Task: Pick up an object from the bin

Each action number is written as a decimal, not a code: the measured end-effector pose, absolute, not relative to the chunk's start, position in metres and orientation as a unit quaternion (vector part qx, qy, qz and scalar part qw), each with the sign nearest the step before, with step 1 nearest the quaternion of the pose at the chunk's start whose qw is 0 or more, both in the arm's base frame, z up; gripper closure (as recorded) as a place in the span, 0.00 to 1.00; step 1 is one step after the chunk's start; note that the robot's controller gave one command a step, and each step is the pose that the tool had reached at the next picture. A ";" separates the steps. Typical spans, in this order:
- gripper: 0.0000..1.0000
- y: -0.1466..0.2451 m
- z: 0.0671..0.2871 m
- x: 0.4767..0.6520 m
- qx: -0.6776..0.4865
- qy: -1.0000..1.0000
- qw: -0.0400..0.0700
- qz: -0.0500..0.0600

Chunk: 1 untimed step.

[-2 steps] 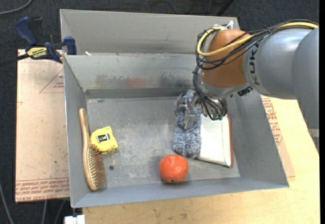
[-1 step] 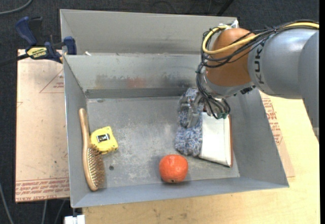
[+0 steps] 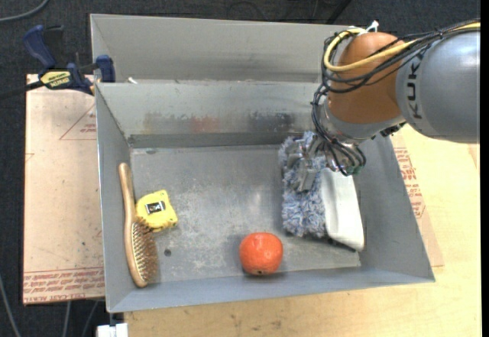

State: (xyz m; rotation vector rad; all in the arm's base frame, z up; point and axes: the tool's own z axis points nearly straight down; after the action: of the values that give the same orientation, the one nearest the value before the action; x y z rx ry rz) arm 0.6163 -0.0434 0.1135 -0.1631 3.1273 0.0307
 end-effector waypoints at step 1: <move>1.00 -0.051 0.177 0.627 -0.073 0.997 0.010 0.013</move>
Offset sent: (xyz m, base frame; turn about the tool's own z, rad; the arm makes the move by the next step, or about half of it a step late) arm 0.0128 -0.0257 0.1544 -0.0519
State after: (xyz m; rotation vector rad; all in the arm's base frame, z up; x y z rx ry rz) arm 0.6270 -0.0509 0.1768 -0.2292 3.1129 0.0409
